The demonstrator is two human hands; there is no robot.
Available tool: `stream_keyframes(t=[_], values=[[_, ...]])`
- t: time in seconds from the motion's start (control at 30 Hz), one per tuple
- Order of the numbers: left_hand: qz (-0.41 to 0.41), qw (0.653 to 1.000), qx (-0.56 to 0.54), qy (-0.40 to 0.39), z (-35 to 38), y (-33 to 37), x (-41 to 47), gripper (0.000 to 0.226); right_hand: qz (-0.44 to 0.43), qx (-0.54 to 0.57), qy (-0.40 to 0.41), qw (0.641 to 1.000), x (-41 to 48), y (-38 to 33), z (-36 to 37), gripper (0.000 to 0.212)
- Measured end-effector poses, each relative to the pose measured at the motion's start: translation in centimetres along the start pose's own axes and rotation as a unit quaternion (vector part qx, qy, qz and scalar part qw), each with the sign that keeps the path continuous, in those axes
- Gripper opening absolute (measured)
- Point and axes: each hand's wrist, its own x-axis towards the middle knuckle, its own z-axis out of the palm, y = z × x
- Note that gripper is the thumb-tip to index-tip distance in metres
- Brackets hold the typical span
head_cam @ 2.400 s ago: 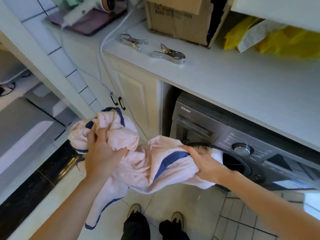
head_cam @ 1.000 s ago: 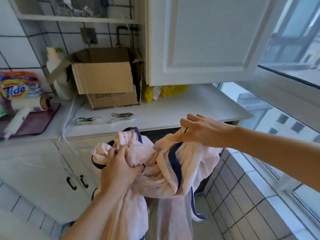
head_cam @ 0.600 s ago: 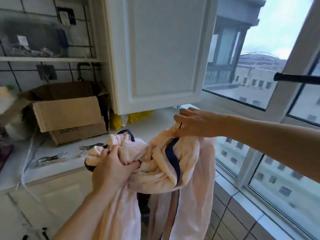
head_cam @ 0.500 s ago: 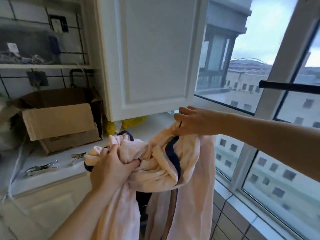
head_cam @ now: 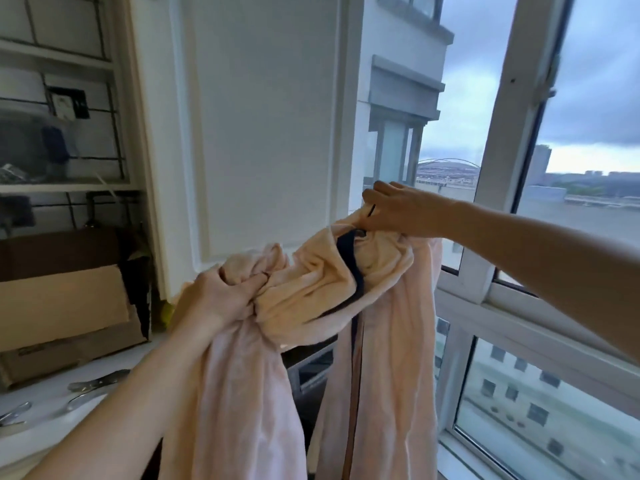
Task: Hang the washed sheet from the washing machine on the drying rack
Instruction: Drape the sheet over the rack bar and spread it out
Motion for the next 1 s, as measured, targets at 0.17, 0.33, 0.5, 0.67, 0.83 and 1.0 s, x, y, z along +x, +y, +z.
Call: stream_keyframes(t=[0.17, 0.33, 0.5, 0.67, 0.83, 1.0], values=[[0.007, 1.0, -0.009, 0.017, 0.2, 4.6, 2.2, 0.063, 0.045, -0.004, -0.025, 0.999, -1.1, 3.3, 1.5, 0.051], [0.034, 0.999, 0.001, 0.03, 0.7, 7.9, 3.5, 0.055, 0.068, 0.012, -0.056, 0.996, -1.8, 5.5, 1.4, 0.036], [0.045, 0.998, -0.025, 0.032, 1.2, 9.8, 4.3, 0.056, 0.092, 0.011, -0.074, 0.993, -3.2, 7.9, 0.0, 0.037], [0.062, 0.995, -0.068, 0.036, 1.0, 12.3, 4.7, 0.051, 0.142, 0.022, -0.065, 0.987, -4.7, 9.9, -1.9, 0.038], [0.084, 0.992, -0.094, 0.03, 0.3, 14.2, 4.2, 0.057, 0.16, 0.004, -0.048, 0.986, -6.4, 10.9, -3.7, 0.036], [0.112, 0.988, -0.108, 0.02, -0.6, 15.4, 3.0, 0.05, 0.183, -0.017, -0.045, 0.982, -7.6, 11.0, -5.7, 0.037]])
